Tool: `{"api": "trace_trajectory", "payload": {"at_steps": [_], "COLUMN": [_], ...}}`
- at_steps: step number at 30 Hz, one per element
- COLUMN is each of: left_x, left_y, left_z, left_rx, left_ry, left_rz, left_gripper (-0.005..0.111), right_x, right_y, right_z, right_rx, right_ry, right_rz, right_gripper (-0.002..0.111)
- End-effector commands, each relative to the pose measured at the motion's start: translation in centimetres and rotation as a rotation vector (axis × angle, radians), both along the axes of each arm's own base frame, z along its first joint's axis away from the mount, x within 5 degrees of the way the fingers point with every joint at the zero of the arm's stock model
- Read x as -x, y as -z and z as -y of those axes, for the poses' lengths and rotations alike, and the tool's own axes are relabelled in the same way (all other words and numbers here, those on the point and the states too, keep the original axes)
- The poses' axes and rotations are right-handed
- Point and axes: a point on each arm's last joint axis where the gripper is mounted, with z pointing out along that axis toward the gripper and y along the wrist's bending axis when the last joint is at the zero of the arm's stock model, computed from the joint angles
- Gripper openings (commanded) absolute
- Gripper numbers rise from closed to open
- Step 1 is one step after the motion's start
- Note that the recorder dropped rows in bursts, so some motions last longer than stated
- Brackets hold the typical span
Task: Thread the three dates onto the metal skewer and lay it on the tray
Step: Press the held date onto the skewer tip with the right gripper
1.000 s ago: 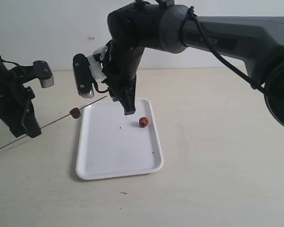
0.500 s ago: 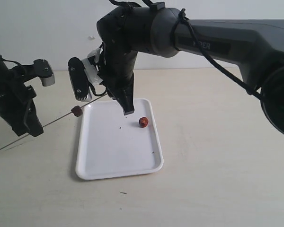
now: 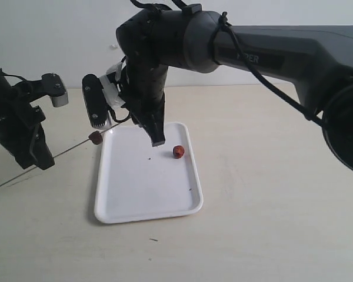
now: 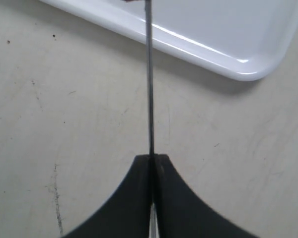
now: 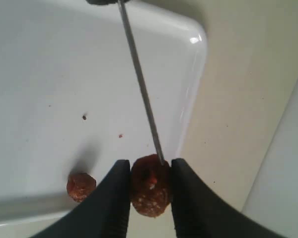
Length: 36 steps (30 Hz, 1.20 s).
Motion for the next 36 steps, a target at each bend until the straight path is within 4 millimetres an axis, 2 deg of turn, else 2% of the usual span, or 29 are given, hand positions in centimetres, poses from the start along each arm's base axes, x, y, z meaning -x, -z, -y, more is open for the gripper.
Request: {"api": "trace_trajectory", "payload": {"at_steps": [1,19,36], "left_x": [0.07,0.15,0.07], "left_y": [-0.11,-0.16,-0.16], "left_z": [0.0,0.17,0.17], "left_rx": [0.013,0.033,0.034], "left_ry": [-0.013,-0.022,-0.031], "left_rz": [-0.001,-0.013,-0.006], "left_gripper": [0.0,0.0,0.0], "right_x": [0.38,-0.14,0.19], "right_y": [-0.55,-0.95,-0.74], "right_z": [-0.43,-0.36,-0.43], "right_rx": [0.019,0.029,0.01], "right_ry": [-0.013,0.037,0.054], "right_rz": [0.024,0.11,0.065], "right_gripper": [0.028,0.028,0.028]}}
